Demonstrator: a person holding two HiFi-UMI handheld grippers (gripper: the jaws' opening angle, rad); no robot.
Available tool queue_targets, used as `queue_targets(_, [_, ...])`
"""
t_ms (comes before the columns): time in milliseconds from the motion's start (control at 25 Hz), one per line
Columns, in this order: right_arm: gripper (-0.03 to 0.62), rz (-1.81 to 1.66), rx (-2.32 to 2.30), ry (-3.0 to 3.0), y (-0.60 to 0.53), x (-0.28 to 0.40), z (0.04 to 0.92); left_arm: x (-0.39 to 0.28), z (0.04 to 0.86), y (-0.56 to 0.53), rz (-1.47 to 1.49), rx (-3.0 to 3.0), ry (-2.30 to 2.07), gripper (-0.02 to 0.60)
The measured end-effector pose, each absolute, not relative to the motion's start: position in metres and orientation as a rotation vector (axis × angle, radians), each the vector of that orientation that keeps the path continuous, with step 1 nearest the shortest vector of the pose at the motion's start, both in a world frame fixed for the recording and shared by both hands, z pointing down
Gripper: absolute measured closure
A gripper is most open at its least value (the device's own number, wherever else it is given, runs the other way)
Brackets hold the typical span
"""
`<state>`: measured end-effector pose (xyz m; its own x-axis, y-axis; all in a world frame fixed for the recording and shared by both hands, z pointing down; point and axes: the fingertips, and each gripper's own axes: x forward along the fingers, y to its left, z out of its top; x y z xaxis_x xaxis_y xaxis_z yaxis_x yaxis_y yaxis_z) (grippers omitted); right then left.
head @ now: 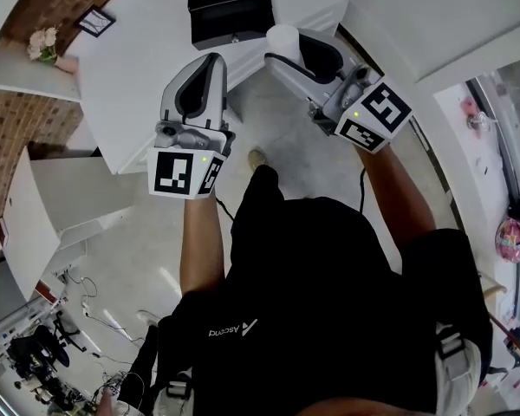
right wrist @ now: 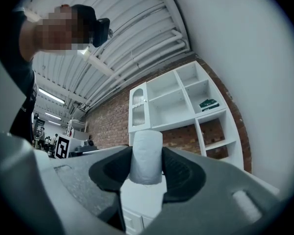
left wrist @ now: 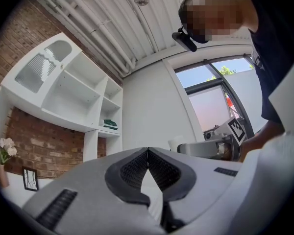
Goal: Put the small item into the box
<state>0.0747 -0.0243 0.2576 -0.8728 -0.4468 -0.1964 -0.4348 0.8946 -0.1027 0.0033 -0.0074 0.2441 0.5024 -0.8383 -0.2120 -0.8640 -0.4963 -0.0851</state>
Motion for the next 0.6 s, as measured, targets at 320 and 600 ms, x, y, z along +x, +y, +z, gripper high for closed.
queue_targets(320, [0.411,-0.068,-0.767,2.884,-0.109,0.011,0.267,-0.056,0.248,-0.094,0.194,-2.592,1.398,0.583])
queue_targets(600, [0.411,-0.081,-0.879,2.98,-0.172,-0.04,0.296,-0.1,0.259,-0.151,0.222,-2.64,1.344,0.583])
